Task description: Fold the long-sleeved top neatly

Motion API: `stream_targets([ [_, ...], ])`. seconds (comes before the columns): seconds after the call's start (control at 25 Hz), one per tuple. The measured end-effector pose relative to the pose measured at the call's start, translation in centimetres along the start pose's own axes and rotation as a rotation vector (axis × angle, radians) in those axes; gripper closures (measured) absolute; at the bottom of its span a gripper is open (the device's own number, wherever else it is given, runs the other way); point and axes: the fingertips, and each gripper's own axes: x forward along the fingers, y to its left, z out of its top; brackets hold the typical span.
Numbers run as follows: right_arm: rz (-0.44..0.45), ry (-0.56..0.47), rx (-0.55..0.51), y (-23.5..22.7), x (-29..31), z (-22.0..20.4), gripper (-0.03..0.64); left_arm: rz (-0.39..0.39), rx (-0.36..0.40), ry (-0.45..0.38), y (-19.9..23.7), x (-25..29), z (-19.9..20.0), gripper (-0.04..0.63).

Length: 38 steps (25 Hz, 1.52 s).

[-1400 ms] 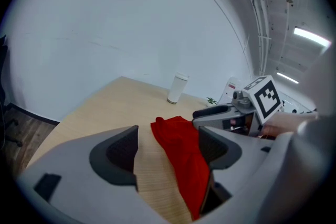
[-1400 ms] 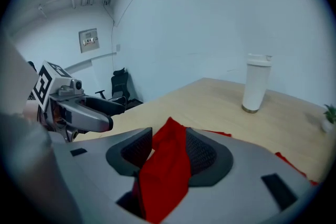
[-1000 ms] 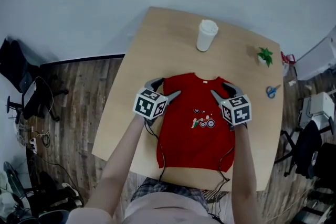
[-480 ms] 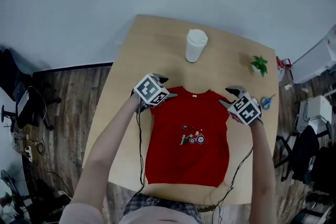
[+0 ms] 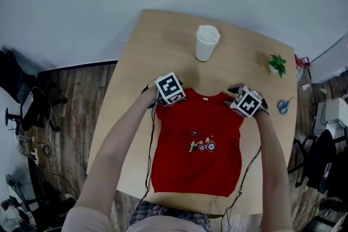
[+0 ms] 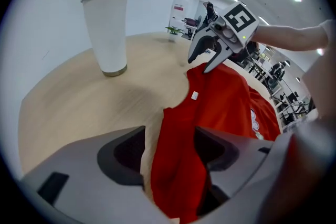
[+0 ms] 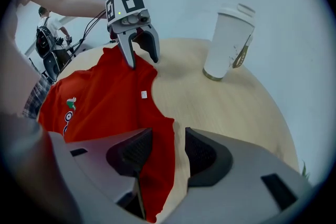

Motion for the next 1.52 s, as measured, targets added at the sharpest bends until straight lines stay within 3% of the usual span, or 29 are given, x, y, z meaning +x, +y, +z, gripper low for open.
stream_targets([
  [0.4,0.092,0.078,-0.009,0.8,1.7,-0.4,0.453,-0.116,0.002,0.09,-0.1,0.8,0.0,0.361],
  [0.48,0.104,0.07,0.009,0.7,1.7,-0.2,0.46,-0.138,0.019,0.114,-0.4,1.0,0.0,0.405],
  [0.64,0.122,0.074,0.044,0.9,1.6,-0.3,0.483,-0.129,0.053,0.141,-0.7,1.2,0.0,0.425],
  [0.8,0.108,0.089,0.015,1.4,1.7,-0.3,0.522,-0.125,0.049,0.133,-1.1,1.3,-0.2,0.443],
  [0.92,0.083,0.098,-0.001,1.4,1.7,-0.4,0.558,-0.135,0.034,0.108,-1.6,1.4,-0.2,0.522],
  [1.08,0.023,0.088,0.03,0.3,0.9,-0.2,0.578,-0.068,0.04,0.083,-1.0,0.8,0.1,0.559],
  [1.28,-0.14,0.016,0.099,-3.1,-2.5,1.4,0.58,0.146,0.046,-0.03,2.1,-2.5,3.3,0.566],
  [1.4,-0.203,-0.005,0.099,-3.7,-5.1,2.5,0.58,0.239,0.101,-0.07,2.4,-5.1,5.0,0.568],
  [1.52,-0.209,-0.01,0.051,-2.2,-7.5,3.2,0.58,0.262,0.157,-0.085,1.0,-7.1,5.4,0.568],
])
